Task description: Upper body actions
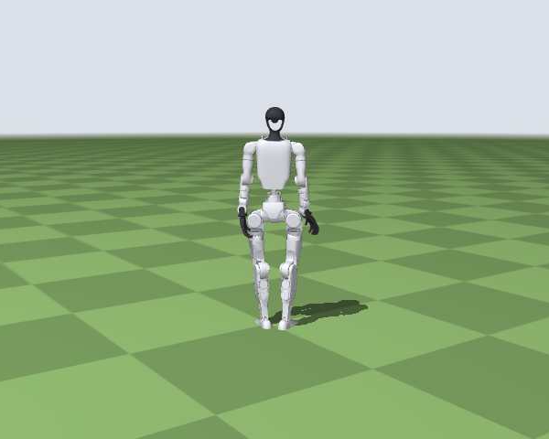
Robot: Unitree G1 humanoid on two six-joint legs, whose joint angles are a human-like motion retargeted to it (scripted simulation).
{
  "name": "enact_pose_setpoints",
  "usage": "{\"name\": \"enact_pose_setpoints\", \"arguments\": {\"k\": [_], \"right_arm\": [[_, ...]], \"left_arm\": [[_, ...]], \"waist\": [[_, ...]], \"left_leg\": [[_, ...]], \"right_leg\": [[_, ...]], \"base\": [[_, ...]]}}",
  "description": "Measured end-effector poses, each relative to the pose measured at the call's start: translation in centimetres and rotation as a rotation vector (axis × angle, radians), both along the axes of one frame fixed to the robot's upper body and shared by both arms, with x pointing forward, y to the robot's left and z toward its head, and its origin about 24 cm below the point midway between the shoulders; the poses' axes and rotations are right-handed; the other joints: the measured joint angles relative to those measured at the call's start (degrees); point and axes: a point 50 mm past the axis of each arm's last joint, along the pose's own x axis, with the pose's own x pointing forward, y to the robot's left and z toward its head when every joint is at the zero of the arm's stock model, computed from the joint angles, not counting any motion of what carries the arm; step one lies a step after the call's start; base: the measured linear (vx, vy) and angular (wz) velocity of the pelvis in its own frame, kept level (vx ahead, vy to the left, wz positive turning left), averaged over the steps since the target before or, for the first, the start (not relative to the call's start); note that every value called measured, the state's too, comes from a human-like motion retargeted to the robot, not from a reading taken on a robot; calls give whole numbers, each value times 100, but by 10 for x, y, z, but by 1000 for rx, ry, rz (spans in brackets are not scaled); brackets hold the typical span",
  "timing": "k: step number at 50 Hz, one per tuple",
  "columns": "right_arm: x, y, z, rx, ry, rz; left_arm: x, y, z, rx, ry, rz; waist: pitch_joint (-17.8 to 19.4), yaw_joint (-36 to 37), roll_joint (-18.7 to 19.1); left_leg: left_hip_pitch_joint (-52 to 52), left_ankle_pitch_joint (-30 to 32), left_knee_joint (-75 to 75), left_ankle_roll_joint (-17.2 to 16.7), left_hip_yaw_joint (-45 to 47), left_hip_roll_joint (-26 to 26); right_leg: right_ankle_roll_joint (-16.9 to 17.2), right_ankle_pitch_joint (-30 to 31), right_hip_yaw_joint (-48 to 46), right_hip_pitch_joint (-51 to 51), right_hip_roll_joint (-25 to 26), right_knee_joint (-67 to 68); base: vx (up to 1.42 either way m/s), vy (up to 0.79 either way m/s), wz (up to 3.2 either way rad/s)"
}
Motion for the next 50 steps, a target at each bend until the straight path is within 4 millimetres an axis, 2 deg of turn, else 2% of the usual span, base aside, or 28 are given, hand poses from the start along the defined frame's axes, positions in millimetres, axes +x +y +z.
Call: {"name": "enact_pose_setpoints", "arguments": {"k": [2,3,5,9,13,16,20,23,25,27,30,32,34,37,40,42,44,46,48,50], "right_arm": [[-36,13,-6,74,264,-86],[-46,21,-7,110,323,-137],[-56,27,-6,129,335,-265],[-47,19,-9,328,263,-460],[-38,2,-10,463,305,-564],[-27,-8,-9,471,273,-629],[-4,-17,-8,443,132,-712],[18,-21,-6,411,-21,-765],[28,-25,-3,312,-131,-860],[34,-40,4,186,-255,-1016],[38,-78,20,50,-488,-1304],[48,-109,37,15,-687,-1451],[61,-148,64,-46,-900,-1496],[85,-204,122,-190,-1201,-1465],[118,-243,209,-337,-1609,-1378],[139,-254,283,-428,-1920,-1259],[159,-248,361,-492,-2211,-1099],[178,-225,435,-529,-2456,-870],[191,-190,498,-571,-2610,-583],[198,-154,545,-644,-2648,-300]], "left_arm": [[7,-2,-1,-9,-21,-22],[10,-3,-1,-13,-32,-29],[14,-5,-2,-18,-51,-32],[18,-9,-3,-24,-76,-54],[18,-11,-3,-37,-71,-73],[13,-11,-2,-43,-49,-72],[12,-9,-2,-14,-56,-30],[22,-6,-4,144,-117,71],[33,9,-3,326,-172,175],[48,35,1,510,-202,340],[77,79,12,660,-287,653],[104,119,29,727,-429,845],[123,170,59,845,-598,972],[142,245,124,1081,-822,1089],[165,302,211,1271,-1114,1192],[180,323,276,1367,-1357,1190],[196,331,342,1453,-1589,1117],[215,323,406,1525,-1808,959],[237,301,470,1585,-2016,709],[259,264,524,1643,-2186,407]], "waist": [[-21,44,-8],[-21,7,-40],[-47,177,-78],[-112,79,-72],[-174,-117,-43],[-221,-345,-10],[-220,-346,-20],[-88,19,-18],[-8,52,-22],[19,61,-51],[11,184,-81],[-15,243,-117],[-74,273,-149],[-171,254,-169],[-247,193,-165],[-390,238,-96],[-592,305,-19],[-814,368,51],[-984,413,77],[-1092,447,62]], "left_leg": [[-36,14,6,16,-82,-56],[-61,31,3,45,-178,-137],[-99,55,-10,86,-108,-199],[-203,76,55,77,-368,-228],[-243,25,93,40,-556,-249],[-205,-15,58,50,-772,-316],[-224,-9,67,33,-751,-309],[-219,24,70,62,-382,-247],[-187,25,75,65,-359,-239],[-175,29,77,68,-373,-242],[-177,41,72,71,-409,-245],[-195,53,69,71,-454,-254],[-230,62,69,69,-495,-259],[-280,63,79,67,-523,-244],[-315,58,80,60,-508,-210],[-360,44,68,54,-462,-173],[-427,27,51,47,-389,-143],[-516,5,49,39,-310,-120],[-595,-14,60,30,-258,-110],[-614,-25,67,24,-242,-116]], "right_leg": [[-17,-10,-64,9,-21,-23],[-79,-14,-159,46,4,-87],[-119,-38,-80,85,32,-134],[-12,-40,-302,66,-133,-108],[36,-65,-496,37,-202,-104],[61,-80,-720,27,-234,-100],[68,-70,-707,-6,-267,-79],[29,-22,-344,-23,-204,-71],[21,-19,-322,7,-196,-66],[14,-23,-335,24,-194,-63],[15,-27,-372,40,-192,-70],[20,-35,-409,47,-199,-80],[22,-48,-439,38,-200,-88],[21,-66,-456,15,-185,-91],[18,-71,-437,-28,-156,-83],[22,-66,-394,-109,-127,-72],[26,-57,-324,-228,-102,-59],[29,-48,-253,-363,-90,-46],[32,-44,-214,-457,-91,-45],[33,-49,-206,-471,-97,-53]], "base": [[-1,5,45],[0,4,48],[0,0,0],[1,4,46],[-5,5,44],[-3,3,60],[-1,1,-16],[-5,2,-94],[-2,0,-10],[0,0,0],[0,0,0],[3,-1,19],[5,-2,18],[2,-1,4],[0,0,0],[4,11,-24],[6,15,-35],[5,16,-36],[1,11,-23],[4,1,-1]]}}
